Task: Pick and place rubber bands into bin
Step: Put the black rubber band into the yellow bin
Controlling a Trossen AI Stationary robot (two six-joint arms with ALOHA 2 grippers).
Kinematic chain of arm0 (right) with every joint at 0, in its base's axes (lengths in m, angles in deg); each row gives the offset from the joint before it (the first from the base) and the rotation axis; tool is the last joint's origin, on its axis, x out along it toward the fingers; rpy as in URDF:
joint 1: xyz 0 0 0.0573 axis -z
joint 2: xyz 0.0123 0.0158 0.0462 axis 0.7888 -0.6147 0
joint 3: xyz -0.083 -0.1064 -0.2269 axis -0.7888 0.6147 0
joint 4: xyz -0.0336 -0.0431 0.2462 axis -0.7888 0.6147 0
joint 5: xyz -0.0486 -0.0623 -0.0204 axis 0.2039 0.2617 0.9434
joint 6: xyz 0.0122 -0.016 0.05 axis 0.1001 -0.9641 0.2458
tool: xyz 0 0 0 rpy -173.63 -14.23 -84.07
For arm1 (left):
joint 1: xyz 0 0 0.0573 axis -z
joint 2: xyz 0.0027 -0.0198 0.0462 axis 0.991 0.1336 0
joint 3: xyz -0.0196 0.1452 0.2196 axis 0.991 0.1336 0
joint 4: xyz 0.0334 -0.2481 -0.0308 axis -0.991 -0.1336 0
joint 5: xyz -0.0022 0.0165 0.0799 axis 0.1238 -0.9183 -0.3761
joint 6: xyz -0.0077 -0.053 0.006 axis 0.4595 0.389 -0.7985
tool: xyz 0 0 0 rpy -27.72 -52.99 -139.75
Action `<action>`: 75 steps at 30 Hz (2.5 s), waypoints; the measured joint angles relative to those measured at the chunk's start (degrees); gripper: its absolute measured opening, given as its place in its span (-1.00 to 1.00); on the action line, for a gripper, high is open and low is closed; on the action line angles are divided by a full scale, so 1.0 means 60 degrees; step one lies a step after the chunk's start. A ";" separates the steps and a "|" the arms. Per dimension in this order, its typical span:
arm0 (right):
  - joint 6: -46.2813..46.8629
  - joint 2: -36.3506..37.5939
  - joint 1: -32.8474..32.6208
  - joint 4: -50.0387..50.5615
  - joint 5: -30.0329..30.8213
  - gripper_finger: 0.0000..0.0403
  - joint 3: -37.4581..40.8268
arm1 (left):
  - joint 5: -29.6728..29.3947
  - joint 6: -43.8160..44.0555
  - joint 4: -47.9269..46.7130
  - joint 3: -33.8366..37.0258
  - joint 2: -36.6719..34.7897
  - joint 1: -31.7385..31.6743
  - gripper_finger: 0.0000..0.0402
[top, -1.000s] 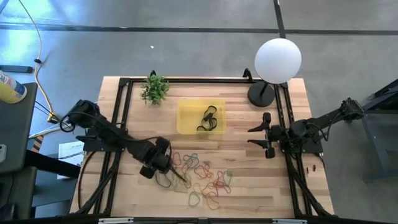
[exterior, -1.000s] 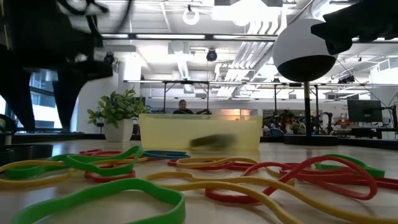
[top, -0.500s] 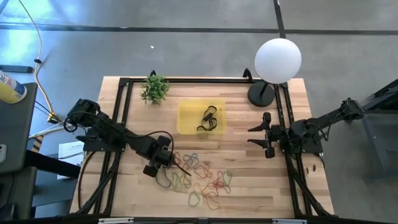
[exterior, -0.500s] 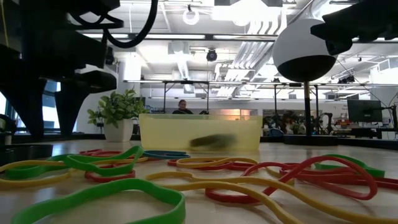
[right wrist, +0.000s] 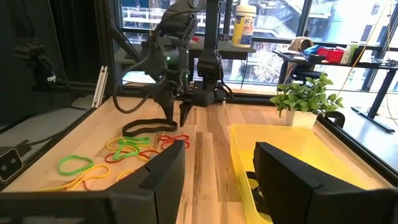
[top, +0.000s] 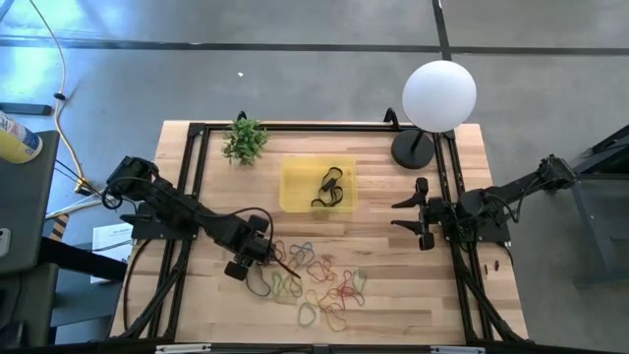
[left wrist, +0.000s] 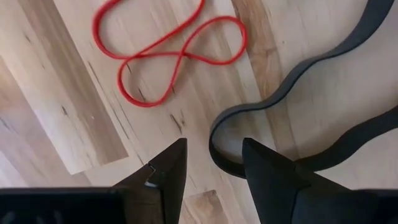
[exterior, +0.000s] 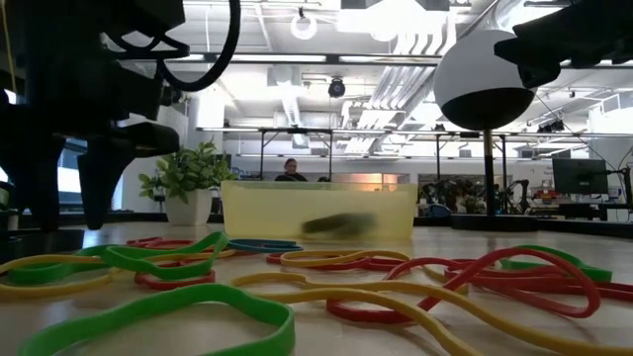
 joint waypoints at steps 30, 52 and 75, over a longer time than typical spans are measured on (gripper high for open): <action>0.0031 0.0000 0.0002 0.0066 -0.0004 -0.10 -0.0003 | -0.0229 -0.0238 -0.0023 0.0027 0.0321 -0.0007 -0.84; 0.0033 -0.0003 0.0003 0.0175 -0.0004 -0.10 -0.0001 | -0.2337 -0.1110 -0.2903 -0.2384 0.0270 -0.0007 -1.00; 0.0256 0.0000 0.0002 0.0374 0.0025 -0.10 -0.0004 | -0.5378 -0.6391 -0.2732 -0.6366 0.0266 -0.2380 -1.00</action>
